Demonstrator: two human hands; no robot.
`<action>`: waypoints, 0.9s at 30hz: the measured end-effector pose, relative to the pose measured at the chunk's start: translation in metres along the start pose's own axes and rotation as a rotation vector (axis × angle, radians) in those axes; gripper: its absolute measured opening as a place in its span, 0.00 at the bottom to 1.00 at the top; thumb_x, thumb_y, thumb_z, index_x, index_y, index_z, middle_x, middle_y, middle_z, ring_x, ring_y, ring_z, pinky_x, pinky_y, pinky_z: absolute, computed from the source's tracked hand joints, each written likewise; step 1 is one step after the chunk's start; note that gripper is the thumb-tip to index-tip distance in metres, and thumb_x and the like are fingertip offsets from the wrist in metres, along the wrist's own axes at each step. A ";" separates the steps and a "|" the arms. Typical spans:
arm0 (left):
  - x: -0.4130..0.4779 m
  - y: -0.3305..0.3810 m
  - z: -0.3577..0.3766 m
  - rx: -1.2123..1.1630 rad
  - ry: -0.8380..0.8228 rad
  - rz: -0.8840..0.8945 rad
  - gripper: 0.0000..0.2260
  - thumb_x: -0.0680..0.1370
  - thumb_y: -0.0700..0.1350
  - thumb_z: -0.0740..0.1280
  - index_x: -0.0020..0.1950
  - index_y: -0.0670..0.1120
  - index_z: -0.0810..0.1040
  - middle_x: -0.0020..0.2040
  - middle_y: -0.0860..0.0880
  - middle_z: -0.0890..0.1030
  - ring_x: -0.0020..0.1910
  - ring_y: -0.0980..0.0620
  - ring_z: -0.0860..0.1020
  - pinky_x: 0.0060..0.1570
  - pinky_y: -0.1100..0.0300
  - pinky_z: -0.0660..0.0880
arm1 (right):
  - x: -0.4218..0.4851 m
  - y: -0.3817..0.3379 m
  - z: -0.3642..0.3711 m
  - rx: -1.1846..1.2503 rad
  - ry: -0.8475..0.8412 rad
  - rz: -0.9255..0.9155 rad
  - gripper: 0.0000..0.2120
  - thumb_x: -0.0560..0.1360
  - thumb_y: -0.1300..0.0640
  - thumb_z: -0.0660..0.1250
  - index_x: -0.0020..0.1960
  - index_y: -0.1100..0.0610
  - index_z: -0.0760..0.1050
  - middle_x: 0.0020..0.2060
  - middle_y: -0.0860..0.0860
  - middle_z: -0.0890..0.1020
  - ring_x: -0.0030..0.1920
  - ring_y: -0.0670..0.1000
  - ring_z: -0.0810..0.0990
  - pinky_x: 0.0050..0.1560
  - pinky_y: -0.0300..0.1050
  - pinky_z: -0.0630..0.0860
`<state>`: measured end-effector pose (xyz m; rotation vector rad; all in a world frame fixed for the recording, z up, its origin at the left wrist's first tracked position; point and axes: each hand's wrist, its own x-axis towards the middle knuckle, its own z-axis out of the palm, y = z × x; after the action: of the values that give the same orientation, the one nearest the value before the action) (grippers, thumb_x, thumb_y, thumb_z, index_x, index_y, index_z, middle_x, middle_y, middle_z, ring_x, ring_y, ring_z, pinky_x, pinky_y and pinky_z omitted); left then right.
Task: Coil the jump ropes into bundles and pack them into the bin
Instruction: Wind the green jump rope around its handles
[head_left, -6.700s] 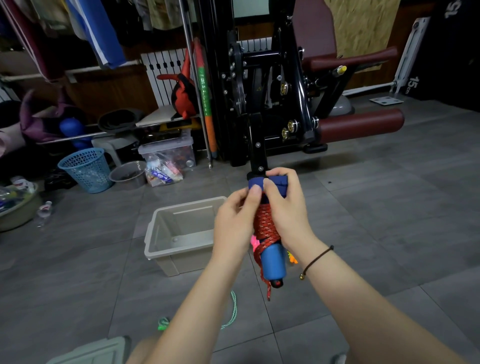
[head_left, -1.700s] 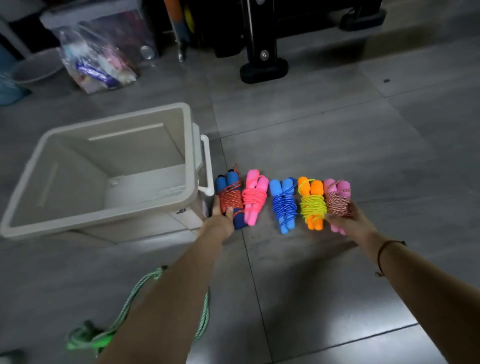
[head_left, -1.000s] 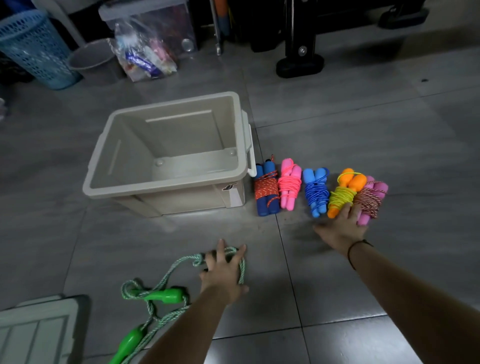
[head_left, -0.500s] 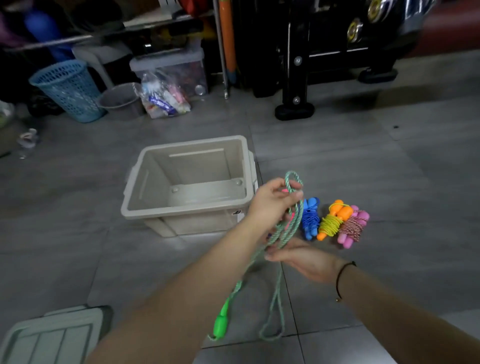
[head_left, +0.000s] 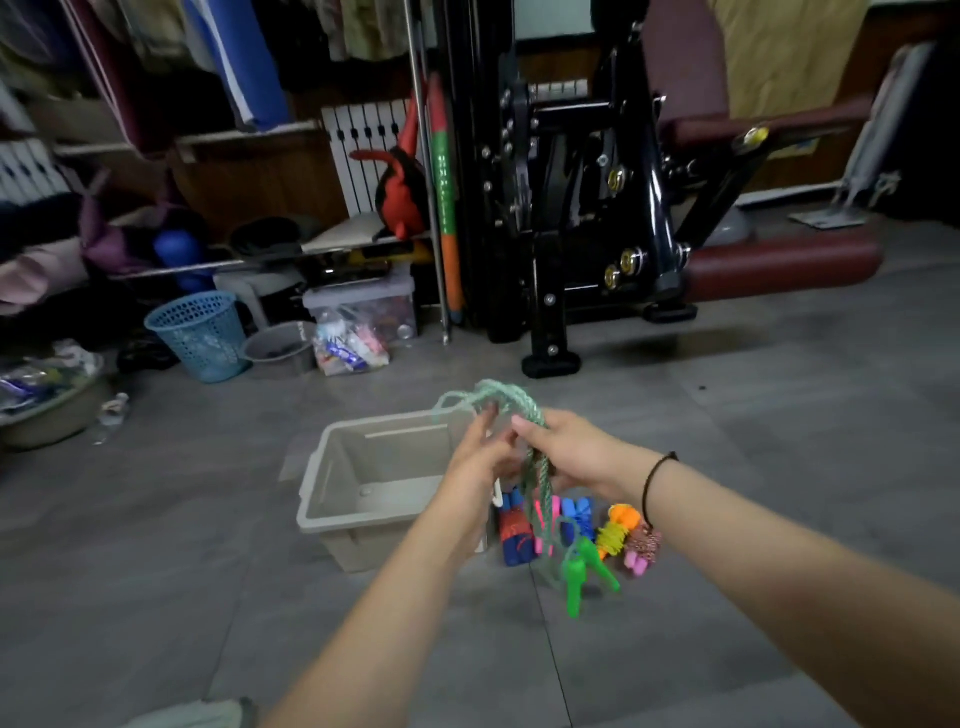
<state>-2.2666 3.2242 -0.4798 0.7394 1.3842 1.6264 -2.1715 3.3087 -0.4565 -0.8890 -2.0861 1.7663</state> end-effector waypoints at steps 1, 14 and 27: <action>-0.003 0.000 0.002 0.100 0.006 0.008 0.31 0.67 0.34 0.62 0.70 0.47 0.67 0.53 0.50 0.80 0.38 0.63 0.80 0.34 0.66 0.74 | -0.007 -0.012 0.001 -0.020 0.019 -0.019 0.13 0.81 0.51 0.57 0.43 0.52 0.76 0.39 0.53 0.81 0.40 0.53 0.78 0.41 0.51 0.72; -0.066 0.041 0.012 0.520 -0.132 -0.062 0.12 0.81 0.47 0.60 0.39 0.46 0.73 0.30 0.50 0.70 0.26 0.56 0.69 0.31 0.63 0.66 | -0.090 -0.076 -0.028 0.200 0.364 -0.147 0.16 0.81 0.46 0.55 0.55 0.55 0.75 0.53 0.52 0.81 0.37 0.53 0.79 0.28 0.41 0.75; -0.078 0.116 0.023 -0.218 -0.122 -0.027 0.12 0.83 0.48 0.55 0.48 0.46 0.76 0.30 0.54 0.70 0.28 0.56 0.68 0.39 0.59 0.69 | -0.095 -0.055 -0.013 -0.504 0.322 0.066 0.09 0.76 0.53 0.63 0.40 0.57 0.76 0.32 0.54 0.79 0.33 0.53 0.78 0.40 0.44 0.76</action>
<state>-2.2373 3.1641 -0.3550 0.6755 1.1060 1.6513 -2.1059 3.2579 -0.3833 -1.2839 -2.3243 1.0341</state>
